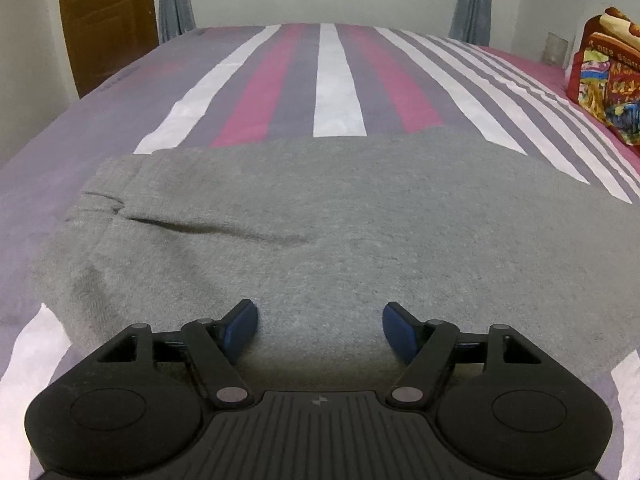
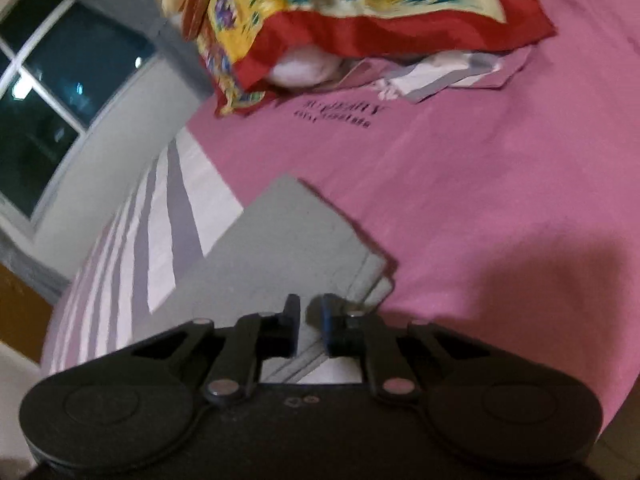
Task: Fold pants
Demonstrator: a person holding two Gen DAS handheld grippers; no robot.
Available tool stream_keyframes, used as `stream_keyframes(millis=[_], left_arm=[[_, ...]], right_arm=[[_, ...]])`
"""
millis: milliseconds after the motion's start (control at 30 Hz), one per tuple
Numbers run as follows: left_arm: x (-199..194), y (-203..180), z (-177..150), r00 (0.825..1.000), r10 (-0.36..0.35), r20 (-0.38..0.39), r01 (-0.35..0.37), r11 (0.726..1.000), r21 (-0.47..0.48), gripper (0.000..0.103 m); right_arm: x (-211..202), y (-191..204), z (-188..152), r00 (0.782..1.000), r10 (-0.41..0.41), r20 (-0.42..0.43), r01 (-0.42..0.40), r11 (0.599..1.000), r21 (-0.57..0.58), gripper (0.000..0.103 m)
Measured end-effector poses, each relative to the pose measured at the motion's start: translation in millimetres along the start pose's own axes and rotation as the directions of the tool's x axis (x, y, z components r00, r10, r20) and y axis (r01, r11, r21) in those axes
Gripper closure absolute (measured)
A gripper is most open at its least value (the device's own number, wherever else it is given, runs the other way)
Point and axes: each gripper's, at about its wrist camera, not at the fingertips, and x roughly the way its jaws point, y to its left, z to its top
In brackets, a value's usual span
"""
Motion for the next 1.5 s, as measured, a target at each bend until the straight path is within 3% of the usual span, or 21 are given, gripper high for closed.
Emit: stream_keyframes(millis=[33,67,200,300,400,500,567,633,667,700,800,833,900,967,1033,1100,1133,1167,1333,1433,1500], left_arm=[[-5,0,1,1.0,0.014,0.019,-0.014,1.0,-0.006,0.032],[-15,1,-1,0.998,0.024,0.059,-0.023,1.0,-0.008,0.032],[-35,9,-12,0.99,0.061,0.123,-0.063,0.998,0.012,0.032],[-45,39,-17,0.992,0.054,0.118,-0.041,0.993,-0.113,0.032],[-57,73,-27,0.987,0.061,0.151,-0.024,0.971,-0.237,0.032],[-58,111,-39,0.986,0.068,0.156,-0.001,0.92,-0.393,0.032],[-54,137,-45,0.987,0.034,0.157,0.05,0.863,-0.503,0.033],[-48,154,-49,0.986,-0.012,0.169,0.109,0.806,-0.582,0.056],[-44,161,-50,0.983,-0.033,0.178,0.138,0.776,-0.616,0.064],[-41,166,-51,0.981,-0.042,0.188,0.155,0.753,-0.64,0.064],[-23,169,-47,0.986,-0.057,0.159,0.149,0.733,-0.664,0.064],[-21,170,-46,0.985,-0.054,0.166,0.152,0.732,-0.665,0.064],[-20,170,-40,0.982,-0.041,0.187,0.154,0.745,-0.649,0.083],[-31,170,-31,0.964,-0.06,0.259,0.21,0.768,-0.605,0.083],[-36,163,-19,0.956,-0.033,0.293,0.186,0.839,-0.511,0.083],[-13,163,-18,0.983,0.013,0.186,0.075,0.885,-0.46,0.083],[2,165,-23,0.992,0.01,0.123,0.047,0.891,-0.451,0.083],[7,166,-28,0.993,0.002,0.115,0.05,0.895,-0.443,0.083],[-10,164,-34,0.989,0.003,0.146,0.065,0.884,-0.462,0.08],[-31,156,-41,0.987,0.048,0.155,0.027,0.893,-0.45,0.076],[-43,149,-41,0.982,0.046,0.186,0.04,0.899,-0.435,0.075]], right_arm=[[-5,3,-1,1.0,0.005,0.011,-0.005,1.0,-0.015,0.077],[-14,5,-3,0.999,0.011,0.033,-0.01,1.0,-0.029,0.07],[-28,5,-4,0.998,0.022,0.054,-0.019,0.999,-0.047,0.07],[-11,-4,-1,0.997,-0.073,-0.022,0.073,0.997,-0.006,0.072],[-21,2,-6,1.0,-0.022,0.013,0.022,1.0,-0.015,0.07],[-21,6,-11,1.0,-0.022,0.008,0.022,0.999,-0.03,0.069],[-21,3,-14,1.0,-0.022,0.004,0.022,1.0,-0.015,0.068],[-18,1,-15,1.0,-0.026,-0.004,0.026,1.0,0.002,0.068],[-18,0,-16,1.0,-0.026,-0.006,0.026,1.0,0.008,0.068],[-18,0,-17,1.0,-0.028,-0.007,0.028,1.0,0.01,0.068],[-15,4,-17,1.0,-0.03,-0.01,0.03,1.0,-0.002,0.064],[-15,5,-17,1.0,-0.028,-0.01,0.028,1.0,-0.005,0.062],[-13,7,-17,1.0,-0.027,-0.012,0.027,1.0,-0.01,0.062],[-12,9,-18,0.999,-0.029,-0.012,0.029,0.999,-0.015,0.061],[-12,10,-18,0.999,-0.035,-0.014,0.035,0.999,-0.023,0.061],[-10,9,-19,0.999,-0.036,-0.013,0.036,0.999,-0.025,0.061],[-9,9,-20,0.999,-0.035,-0.013,0.035,0.999,-0.023,0.061],[-8,8,-20,0.999,-0.035,-0.013,0.035,0.999,-0.016,0.061],[-9,6,-21,1.0,-0.026,-0.01,0.026,1.0,-0.013,0.061],[-13,2,-19,1.0,-0.01,-0.003,0.01,1.0,0.003,0.061],[-18,-1,-19,1.0,-0.002,0.013,0.002,1.0,0.011,0.06]])
